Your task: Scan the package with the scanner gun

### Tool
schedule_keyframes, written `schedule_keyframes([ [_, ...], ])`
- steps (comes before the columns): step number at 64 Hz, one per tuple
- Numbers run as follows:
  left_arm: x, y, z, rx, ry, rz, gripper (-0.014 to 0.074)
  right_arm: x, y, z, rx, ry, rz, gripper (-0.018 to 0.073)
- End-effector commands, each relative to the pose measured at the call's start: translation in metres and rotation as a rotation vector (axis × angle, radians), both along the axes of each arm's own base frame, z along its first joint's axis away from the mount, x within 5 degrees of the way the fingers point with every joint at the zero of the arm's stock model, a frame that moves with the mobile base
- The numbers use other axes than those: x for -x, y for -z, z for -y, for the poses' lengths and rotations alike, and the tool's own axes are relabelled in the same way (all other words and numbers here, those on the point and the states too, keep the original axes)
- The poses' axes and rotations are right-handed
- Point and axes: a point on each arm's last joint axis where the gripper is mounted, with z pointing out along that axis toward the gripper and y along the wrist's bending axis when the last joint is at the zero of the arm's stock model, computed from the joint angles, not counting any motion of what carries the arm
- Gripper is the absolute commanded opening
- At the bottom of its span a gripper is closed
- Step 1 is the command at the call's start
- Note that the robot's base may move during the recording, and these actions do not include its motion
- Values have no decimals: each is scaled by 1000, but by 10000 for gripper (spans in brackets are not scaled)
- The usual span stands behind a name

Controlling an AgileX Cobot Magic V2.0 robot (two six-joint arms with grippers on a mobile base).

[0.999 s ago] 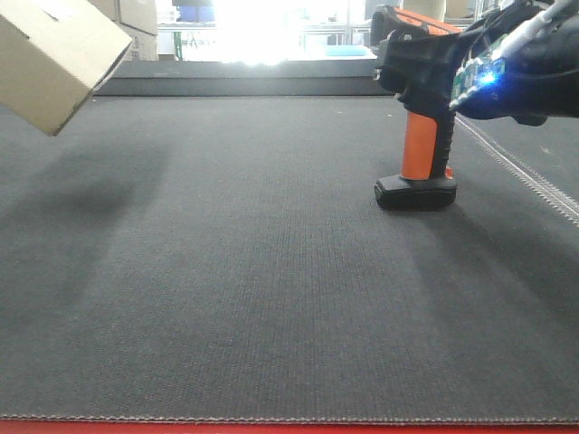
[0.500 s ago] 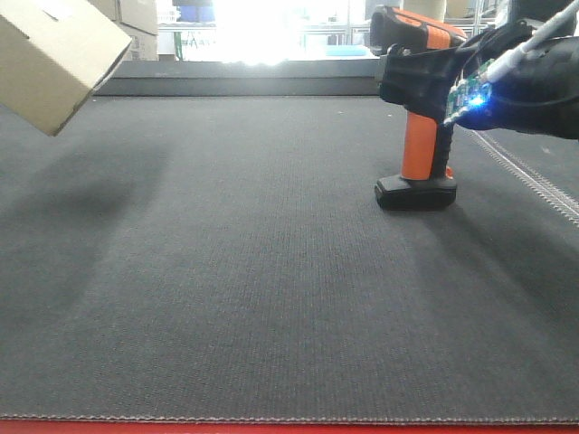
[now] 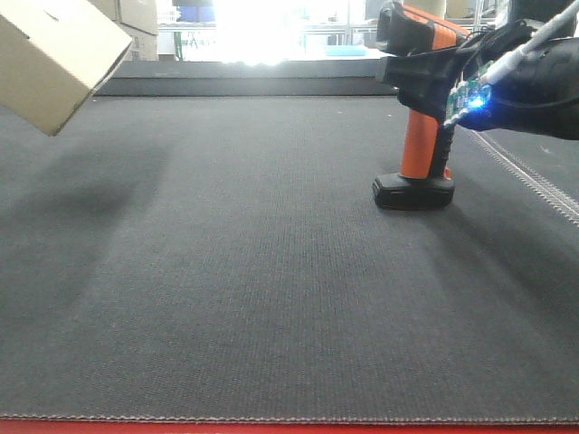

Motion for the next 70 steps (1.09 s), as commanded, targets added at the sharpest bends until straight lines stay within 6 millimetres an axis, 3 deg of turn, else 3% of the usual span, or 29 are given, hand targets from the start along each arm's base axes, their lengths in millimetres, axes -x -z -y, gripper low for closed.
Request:
schedule_keyframes([
  [1, 2, -7, 6, 21, 6, 21, -111, 1, -16, 1, 17, 4, 61, -153],
  [17, 0, -3, 21, -32, 59, 1, -111, 10, -71, 1, 178, -43, 152, -148],
  [25, 0, 0, 28, -74, 87, -12, -111, 4, -109, -9, 305, -132, 148, -150],
  [39, -1, 0, 35, -74, 107, -12, -111, -9, -152, -22, 462, -213, 188, -150],
  [49, -1, 0, 35, -76, 107, -12, -111, -13, -165, -19, 571, -197, 228, -150],
  [70, -1, 0, 35, -76, 107, -12, -111, -24, -158, 12, 600, -139, 155, -150],
])
